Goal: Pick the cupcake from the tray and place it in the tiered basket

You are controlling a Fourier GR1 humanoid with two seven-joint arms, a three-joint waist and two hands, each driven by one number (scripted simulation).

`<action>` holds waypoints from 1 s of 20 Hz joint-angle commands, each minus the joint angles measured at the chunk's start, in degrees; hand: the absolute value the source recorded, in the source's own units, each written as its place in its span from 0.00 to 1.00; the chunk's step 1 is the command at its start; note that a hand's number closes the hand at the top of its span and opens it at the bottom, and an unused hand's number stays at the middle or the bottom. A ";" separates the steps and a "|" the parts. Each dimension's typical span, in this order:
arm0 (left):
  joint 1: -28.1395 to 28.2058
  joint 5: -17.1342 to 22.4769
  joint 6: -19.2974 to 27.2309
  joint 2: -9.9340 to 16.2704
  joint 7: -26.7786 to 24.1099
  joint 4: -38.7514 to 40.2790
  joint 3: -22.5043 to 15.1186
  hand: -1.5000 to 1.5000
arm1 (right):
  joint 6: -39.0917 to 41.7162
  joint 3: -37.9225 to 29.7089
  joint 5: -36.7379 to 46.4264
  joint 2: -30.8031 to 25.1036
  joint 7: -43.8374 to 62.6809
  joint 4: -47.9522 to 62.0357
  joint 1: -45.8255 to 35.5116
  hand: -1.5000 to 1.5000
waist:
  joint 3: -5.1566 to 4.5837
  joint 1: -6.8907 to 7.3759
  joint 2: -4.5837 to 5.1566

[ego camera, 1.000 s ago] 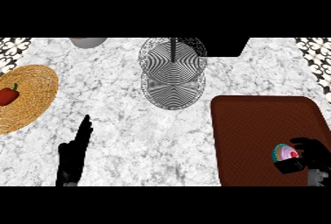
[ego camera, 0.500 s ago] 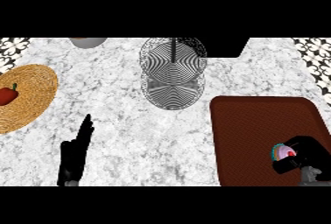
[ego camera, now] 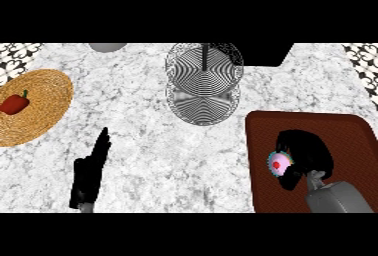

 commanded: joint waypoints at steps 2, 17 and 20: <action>1.87 0.49 -0.81 1.63 0.82 -2.79 1.32 0.50 | 0.79 -0.85 -2.96 -0.51 -7.41 -5.13 -2.19 1.00 | 0.07 -1.66 -0.35; 0.89 -0.01 0.25 -0.45 -0.10 0.77 2.02 0.50 | 10.65 -18.63 -19.33 -1.60 11.33 -43.03 -13.91 1.00 | -0.03 -2.53 -0.48; 0.67 -1.60 1.28 -0.86 3.85 -3.24 0.84 0.50 | 14.68 -19.81 -22.63 -0.90 18.05 -45.11 -18.38 1.00 | 0.01 -2.06 -0.38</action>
